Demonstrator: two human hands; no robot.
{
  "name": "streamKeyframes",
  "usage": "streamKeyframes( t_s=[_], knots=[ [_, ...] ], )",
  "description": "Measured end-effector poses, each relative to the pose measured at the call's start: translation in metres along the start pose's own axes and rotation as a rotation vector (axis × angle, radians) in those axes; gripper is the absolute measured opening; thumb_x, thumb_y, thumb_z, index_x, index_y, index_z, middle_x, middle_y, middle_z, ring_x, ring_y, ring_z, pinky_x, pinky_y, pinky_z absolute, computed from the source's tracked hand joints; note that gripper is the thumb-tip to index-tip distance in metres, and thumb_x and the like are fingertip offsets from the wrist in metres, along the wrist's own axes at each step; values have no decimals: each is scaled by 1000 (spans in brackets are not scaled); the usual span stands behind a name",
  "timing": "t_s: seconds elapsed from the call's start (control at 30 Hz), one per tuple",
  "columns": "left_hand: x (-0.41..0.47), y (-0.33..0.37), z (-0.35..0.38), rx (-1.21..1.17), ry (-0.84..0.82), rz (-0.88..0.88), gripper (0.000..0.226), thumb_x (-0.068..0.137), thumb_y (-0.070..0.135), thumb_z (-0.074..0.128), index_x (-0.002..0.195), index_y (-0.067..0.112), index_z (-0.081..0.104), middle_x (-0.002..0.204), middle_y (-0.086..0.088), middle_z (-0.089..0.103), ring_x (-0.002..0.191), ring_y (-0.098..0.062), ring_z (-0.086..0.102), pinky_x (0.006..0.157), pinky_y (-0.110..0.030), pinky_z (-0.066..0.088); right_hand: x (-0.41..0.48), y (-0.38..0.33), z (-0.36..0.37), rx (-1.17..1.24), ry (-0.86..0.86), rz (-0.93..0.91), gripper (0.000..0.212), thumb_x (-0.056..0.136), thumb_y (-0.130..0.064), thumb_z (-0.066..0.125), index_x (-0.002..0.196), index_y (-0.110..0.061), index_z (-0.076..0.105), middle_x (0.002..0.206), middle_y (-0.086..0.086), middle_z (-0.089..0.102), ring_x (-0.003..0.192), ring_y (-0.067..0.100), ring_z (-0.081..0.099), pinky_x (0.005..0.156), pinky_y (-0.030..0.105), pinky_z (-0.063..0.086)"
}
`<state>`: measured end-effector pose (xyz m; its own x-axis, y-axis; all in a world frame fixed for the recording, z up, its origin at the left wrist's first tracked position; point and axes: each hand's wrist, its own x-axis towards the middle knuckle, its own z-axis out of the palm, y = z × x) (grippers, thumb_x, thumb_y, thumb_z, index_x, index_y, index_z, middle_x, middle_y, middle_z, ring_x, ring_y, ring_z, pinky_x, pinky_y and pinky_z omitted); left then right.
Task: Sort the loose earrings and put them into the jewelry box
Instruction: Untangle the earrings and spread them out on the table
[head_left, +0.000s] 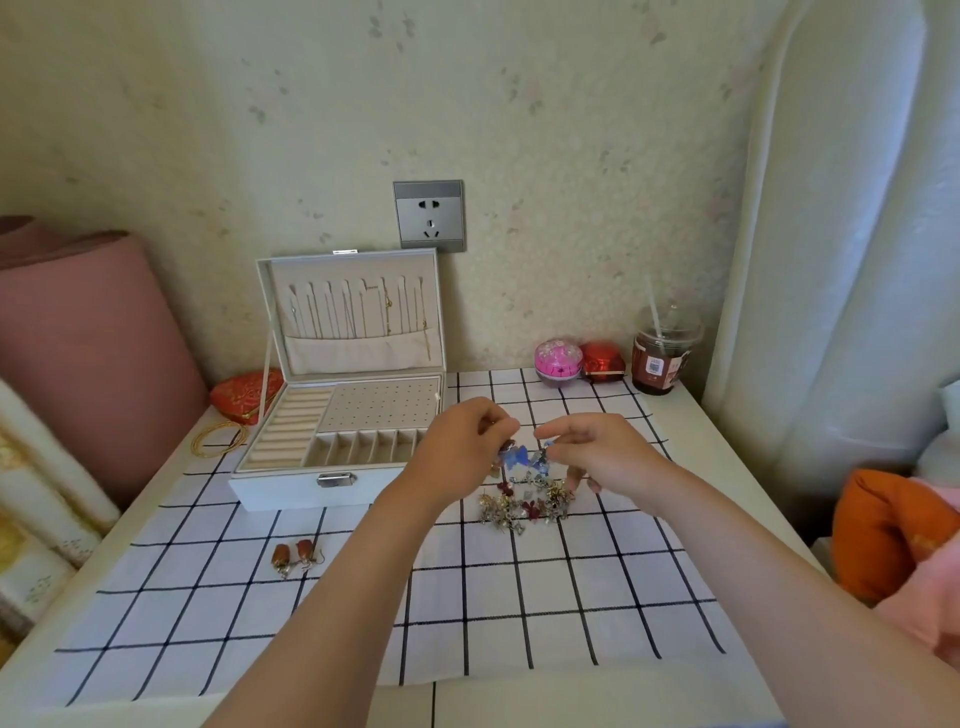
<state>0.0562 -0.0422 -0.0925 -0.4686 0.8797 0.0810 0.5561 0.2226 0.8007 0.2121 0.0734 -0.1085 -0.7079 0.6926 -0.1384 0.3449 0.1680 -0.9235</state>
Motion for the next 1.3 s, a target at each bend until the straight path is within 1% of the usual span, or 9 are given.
streamKeyframes(
  t_s=[0.13,0.27,0.37,0.5,0.67,0.8,1.0,1.17,1.3],
  knots=[
    [-5,4,-3,-233,-86,-86,9,99,20,56,102,13,60,91,-14,64,64,-26,71,61,-30,60,0,-4,-1,127,-51,66,31,90,1,60,102,-22,77,92,3,69,73,15,62,70,31,55],
    [-11,3,-4,-211,-197,-123,25,101,8,48,121,16,61,93,-11,60,66,-15,68,61,-23,58,-3,-10,-3,320,-97,74,32,94,8,50,104,-10,74,93,12,72,80,22,71,91,44,56],
    [-16,5,-6,-269,-255,-147,30,101,7,46,121,14,67,99,-6,68,73,-10,68,62,-16,54,-7,-14,-2,380,-145,31,27,95,8,52,109,-7,71,94,16,72,79,24,70,76,40,58],
    [-17,7,-8,-440,-304,-173,20,98,13,57,113,10,70,89,-4,73,68,-7,66,64,-19,53,-8,-16,3,360,-97,-32,30,94,3,61,117,-13,68,89,7,69,73,17,67,60,28,51],
    [-22,5,-10,-428,-260,-205,10,94,13,64,102,8,69,81,-5,72,62,-8,66,56,-17,50,-9,-22,12,377,-52,-69,29,92,-3,66,117,-15,70,93,6,69,80,16,63,62,27,50],
    [-32,-3,-22,-398,-240,-190,13,95,15,64,105,9,69,88,-4,73,68,-10,67,61,-19,50,-16,-27,20,303,-193,27,33,87,-9,74,119,-10,69,104,16,73,84,20,68,64,27,53],
    [-62,-28,-53,-223,-312,-190,19,97,17,59,108,23,72,98,5,74,86,-6,70,73,-17,51,-22,-36,44,210,-216,19,39,81,9,74,114,-12,69,98,14,67,87,22,72,76,31,61],
    [-86,-47,-81,-107,-303,-211,27,85,9,71,105,28,72,107,1,68,96,-14,66,82,-22,54,-32,-48,74,-20,-238,-36,51,81,6,75,126,-12,62,95,11,71,68,18,71,48,24,50],
    [-99,-61,-95,-89,-237,-183,30,80,1,75,100,22,72,99,-9,70,84,-20,67,88,-37,58,-38,-46,104,-202,-376,-87,52,83,0,75,130,-20,60,94,2,71,66,13,71,43,25,44]
  ],
)
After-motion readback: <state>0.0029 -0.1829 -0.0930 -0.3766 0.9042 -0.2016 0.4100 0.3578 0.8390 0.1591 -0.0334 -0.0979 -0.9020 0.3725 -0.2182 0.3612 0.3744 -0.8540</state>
